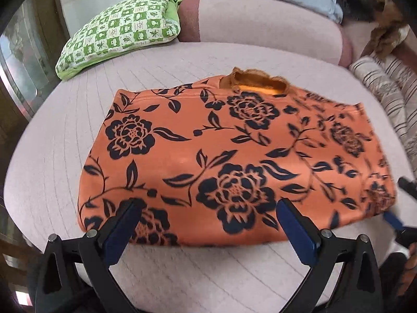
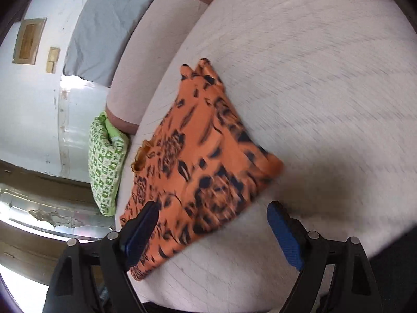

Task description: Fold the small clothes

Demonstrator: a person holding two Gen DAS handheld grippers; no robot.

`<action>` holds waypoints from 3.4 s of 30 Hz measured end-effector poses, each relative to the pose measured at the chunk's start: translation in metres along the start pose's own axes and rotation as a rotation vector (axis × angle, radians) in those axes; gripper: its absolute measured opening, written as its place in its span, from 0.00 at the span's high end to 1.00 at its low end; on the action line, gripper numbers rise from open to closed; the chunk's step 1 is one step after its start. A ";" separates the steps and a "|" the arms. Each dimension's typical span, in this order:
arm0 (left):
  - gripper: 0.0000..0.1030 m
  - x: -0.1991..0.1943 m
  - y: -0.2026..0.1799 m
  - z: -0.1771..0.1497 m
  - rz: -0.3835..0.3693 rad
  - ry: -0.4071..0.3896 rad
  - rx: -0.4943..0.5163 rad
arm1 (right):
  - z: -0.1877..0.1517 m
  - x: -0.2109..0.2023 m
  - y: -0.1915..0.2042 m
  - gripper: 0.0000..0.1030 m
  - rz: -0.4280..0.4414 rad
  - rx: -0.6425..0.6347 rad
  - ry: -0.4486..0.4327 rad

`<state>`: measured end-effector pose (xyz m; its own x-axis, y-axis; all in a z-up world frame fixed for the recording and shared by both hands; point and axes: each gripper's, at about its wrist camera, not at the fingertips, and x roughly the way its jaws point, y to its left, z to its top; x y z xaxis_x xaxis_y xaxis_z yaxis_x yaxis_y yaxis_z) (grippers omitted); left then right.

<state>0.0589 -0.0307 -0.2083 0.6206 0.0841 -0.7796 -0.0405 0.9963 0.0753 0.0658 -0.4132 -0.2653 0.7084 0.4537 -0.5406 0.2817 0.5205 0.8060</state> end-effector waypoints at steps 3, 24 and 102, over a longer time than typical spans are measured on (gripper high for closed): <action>0.01 0.009 0.000 0.004 0.014 0.007 -0.003 | 0.007 0.006 0.006 0.15 -0.013 -0.001 -0.015; 0.00 0.028 0.000 0.014 -0.024 0.025 -0.017 | 0.014 0.006 0.030 0.14 -0.015 -0.104 -0.099; 0.25 -0.004 0.162 -0.037 -0.290 -0.042 -0.472 | -0.117 0.099 0.199 0.20 0.161 -0.522 0.176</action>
<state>0.0210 0.1310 -0.2165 0.6892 -0.1855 -0.7005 -0.2040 0.8779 -0.4332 0.1156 -0.1801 -0.1867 0.5853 0.6471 -0.4885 -0.2092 0.7027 0.6801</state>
